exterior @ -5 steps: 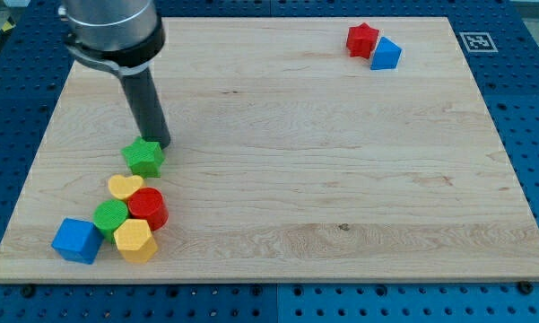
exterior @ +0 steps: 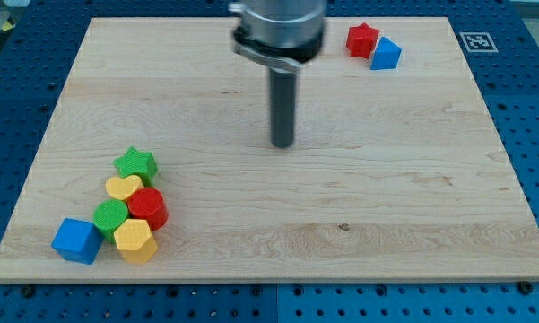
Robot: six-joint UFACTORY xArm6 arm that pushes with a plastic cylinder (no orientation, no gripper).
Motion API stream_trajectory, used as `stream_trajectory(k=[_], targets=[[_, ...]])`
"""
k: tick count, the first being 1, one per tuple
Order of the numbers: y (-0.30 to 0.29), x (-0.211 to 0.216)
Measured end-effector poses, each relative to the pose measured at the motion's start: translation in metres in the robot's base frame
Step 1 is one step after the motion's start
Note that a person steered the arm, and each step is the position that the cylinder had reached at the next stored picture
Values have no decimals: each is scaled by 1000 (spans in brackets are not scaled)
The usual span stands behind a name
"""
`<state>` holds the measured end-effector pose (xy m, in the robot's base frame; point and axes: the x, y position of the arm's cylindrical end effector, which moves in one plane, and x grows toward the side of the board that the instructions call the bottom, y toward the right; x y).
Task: Move the arm left to the red star
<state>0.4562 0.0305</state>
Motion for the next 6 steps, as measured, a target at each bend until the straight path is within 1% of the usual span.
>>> stream_trajectory(k=[3,4,5,6], targets=[[2,0],[9,-27],[9,-93],[29,-164]])
